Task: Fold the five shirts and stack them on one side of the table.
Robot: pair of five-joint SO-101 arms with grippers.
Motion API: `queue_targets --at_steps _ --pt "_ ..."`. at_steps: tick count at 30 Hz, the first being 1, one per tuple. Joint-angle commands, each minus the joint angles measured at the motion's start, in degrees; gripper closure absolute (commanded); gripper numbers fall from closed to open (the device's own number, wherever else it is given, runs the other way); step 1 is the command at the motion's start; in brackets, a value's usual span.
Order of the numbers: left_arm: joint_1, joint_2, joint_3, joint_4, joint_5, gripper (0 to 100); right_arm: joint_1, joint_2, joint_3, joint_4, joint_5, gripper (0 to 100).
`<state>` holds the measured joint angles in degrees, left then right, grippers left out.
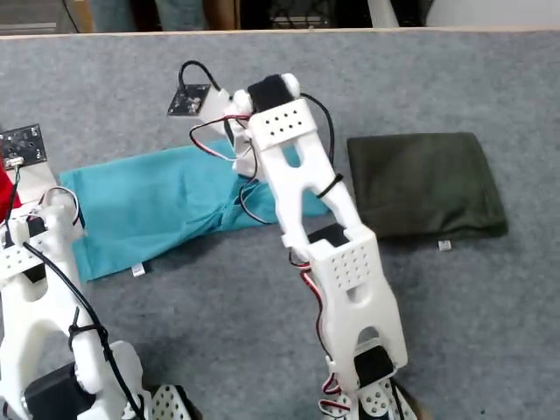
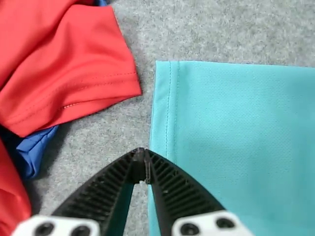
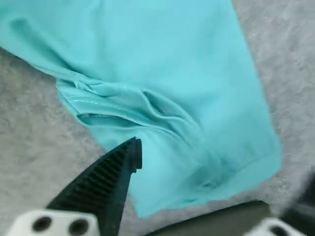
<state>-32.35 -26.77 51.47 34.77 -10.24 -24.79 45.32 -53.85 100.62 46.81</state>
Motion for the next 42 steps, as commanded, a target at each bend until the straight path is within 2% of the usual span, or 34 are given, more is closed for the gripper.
queue_targets --at_steps 1,3,8,13,17,23,36,42 --pt "0.22 -0.88 -0.31 -0.7 0.44 97 -1.05 -2.68 0.92 -3.78 -5.36 97.5" --pt "0.22 -0.88 -0.31 -0.7 0.44 97 -1.05 -0.66 0.92 -6.51 -7.03 93.5" --pt "0.22 -0.88 -0.31 -0.7 0.44 97 -2.55 6.46 0.31 -9.49 -7.47 98.2" --pt "0.22 -0.88 -0.31 -0.7 0.44 97 -2.81 7.34 -1.27 -5.36 -7.56 98.5" --pt "0.22 -0.88 -0.31 -0.7 0.44 97 -0.79 4.53 -8.4 -1.14 -10.37 98.5" --pt "0.22 -0.88 -0.31 -0.88 0.44 97 0.88 1.89 -16.04 0.53 -10.73 98.4" --pt "0.22 -0.35 -0.48 -1.05 0.26 97 -0.53 -9.89 14.99 0.53 -9.93 98.4" --pt "0.31 -0.35 -0.4 -1.14 0.18 97 -2.37 -6.2 20.35 -10.37 -14.51 98.4"
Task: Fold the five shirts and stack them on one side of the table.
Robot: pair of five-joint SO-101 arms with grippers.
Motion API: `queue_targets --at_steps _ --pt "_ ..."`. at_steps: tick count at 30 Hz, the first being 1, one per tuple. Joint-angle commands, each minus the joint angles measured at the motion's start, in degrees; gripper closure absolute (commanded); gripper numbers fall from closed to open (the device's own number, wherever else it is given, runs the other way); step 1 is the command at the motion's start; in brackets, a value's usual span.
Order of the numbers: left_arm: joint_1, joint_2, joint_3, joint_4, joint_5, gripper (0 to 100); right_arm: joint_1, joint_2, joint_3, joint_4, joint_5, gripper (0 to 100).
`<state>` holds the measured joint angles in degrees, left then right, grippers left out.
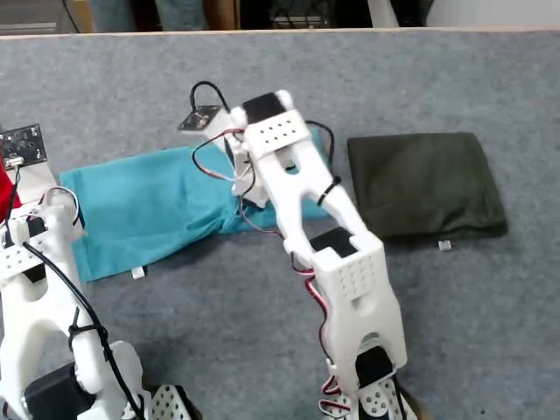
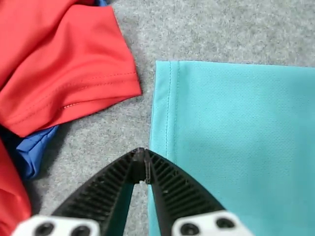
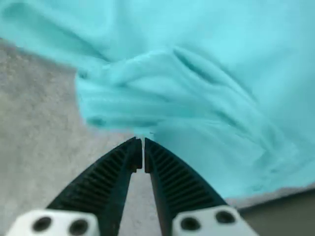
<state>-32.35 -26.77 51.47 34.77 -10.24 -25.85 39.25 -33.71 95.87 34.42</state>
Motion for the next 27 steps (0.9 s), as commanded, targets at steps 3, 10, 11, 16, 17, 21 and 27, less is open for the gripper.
queue_targets --at_steps 3,10,11,16,17,21,27 --pt "0.31 -0.35 -0.4 -1.14 0.18 97 -2.46 3.12 -3.56 -10.9 -5.36 98.4" --pt "0.31 -0.35 -0.31 -1.14 0.18 97 -2.46 10.86 -14.99 -13.71 -7.56 98.4" --pt "0.31 -0.35 -0.31 -1.14 0.18 97 -2.64 12.09 -15.69 -13.71 -7.56 98.4" --pt "0.31 -0.35 -0.31 -1.14 0.18 97 -0.97 14.29 -21.76 -8.7 -7.3 98.4" --pt "0.31 -0.35 -0.31 -1.14 0.18 97 -0.18 13.85 -24.48 -6.95 -7.3 98.4" --pt "0.31 -0.53 -0.22 -1.14 0.18 97 4.84 11.3 -39.43 1.49 -7.21 98.4" --pt "0.31 -0.7 -0.22 -0.88 0.18 97 12.57 8.48 -40.48 5.54 -7.65 98.4"
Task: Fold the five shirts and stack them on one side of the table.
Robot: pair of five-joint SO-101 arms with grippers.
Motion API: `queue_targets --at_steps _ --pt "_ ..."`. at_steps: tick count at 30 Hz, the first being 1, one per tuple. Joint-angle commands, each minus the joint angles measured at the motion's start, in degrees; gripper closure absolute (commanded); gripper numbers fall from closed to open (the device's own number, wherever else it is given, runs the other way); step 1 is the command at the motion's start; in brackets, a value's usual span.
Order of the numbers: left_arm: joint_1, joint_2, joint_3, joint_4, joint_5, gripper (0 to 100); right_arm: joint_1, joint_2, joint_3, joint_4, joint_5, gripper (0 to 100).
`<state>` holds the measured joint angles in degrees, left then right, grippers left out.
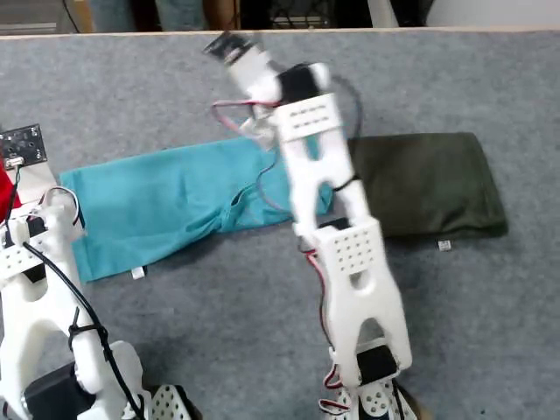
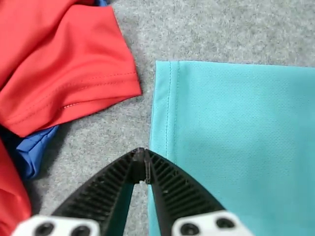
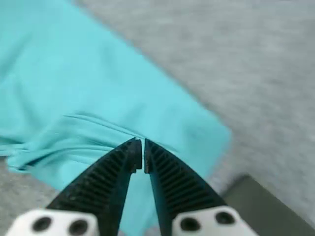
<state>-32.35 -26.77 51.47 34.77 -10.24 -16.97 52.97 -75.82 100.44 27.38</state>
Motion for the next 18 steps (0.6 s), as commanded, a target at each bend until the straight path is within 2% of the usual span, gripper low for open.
queue_targets --at_steps 1,5,9,14,18 --pt "0.31 -0.62 -0.22 -0.97 0.18 97 4.4 -6.37 6.02 0.97 -0.88 98.4" --pt "0.31 -0.62 -0.13 -0.88 0.09 97 4.57 -10.77 21.93 -0.26 -0.97 98.4" --pt "0.22 -0.62 -0.13 -0.97 0.09 97 4.92 -9.8 29.05 -6.59 -0.97 98.4" --pt "0.22 -0.53 -0.13 -0.97 0.09 97 6.77 -3.3 30.55 -16.0 -0.88 98.4" --pt "0.22 -0.44 -0.13 -0.97 0.09 97 9.58 1.19 25.45 -17.85 -0.7 98.4"
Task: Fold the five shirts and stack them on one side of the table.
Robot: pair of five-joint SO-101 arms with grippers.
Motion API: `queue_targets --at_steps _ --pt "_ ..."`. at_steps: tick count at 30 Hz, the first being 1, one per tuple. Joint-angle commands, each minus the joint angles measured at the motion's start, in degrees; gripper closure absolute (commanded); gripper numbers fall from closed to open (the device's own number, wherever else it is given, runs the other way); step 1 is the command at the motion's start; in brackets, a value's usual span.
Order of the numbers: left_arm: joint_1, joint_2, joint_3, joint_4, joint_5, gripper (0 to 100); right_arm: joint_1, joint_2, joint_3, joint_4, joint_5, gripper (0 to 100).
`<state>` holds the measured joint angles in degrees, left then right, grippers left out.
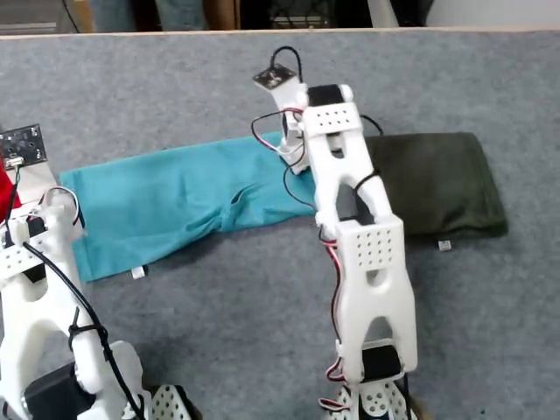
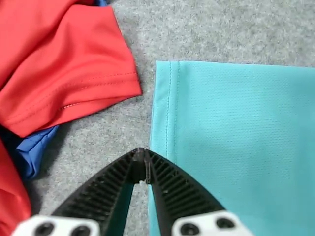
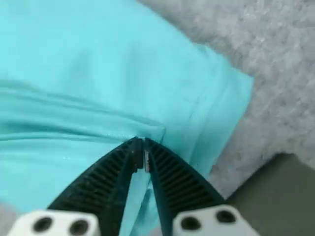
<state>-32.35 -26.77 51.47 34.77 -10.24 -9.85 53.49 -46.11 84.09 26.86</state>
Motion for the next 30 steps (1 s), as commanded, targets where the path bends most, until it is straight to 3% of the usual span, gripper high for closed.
queue_targets --at_steps 1,6,12,17,20,24,30 --pt "0.22 -0.44 -0.13 -0.97 0.09 97 3.08 1.54 -5.67 -1.23 -0.18 98.4" --pt "0.31 -0.53 -0.13 -0.79 0.09 97 4.22 4.26 -13.49 2.55 -0.18 98.4" --pt "0.48 -0.88 -0.13 -0.7 0.09 97 2.02 4.35 -28.26 16.97 -0.09 98.4" --pt "0.66 -0.79 -1.89 -0.18 0.0 97 1.58 -0.13 -31.43 17.32 -0.44 98.4" --pt "0.75 -0.18 -8.31 10.11 -2.81 95 0.44 -8.48 -24.31 17.32 -0.44 98.4" --pt "0.48 3.43 -19.3 25.85 -1.05 82 -2.29 -22.55 -8.57 17.14 -0.09 98.4" --pt "0.13 21.71 -34.07 35.87 3.08 75 -6.77 -37.58 6.64 14.51 0.09 98.4"
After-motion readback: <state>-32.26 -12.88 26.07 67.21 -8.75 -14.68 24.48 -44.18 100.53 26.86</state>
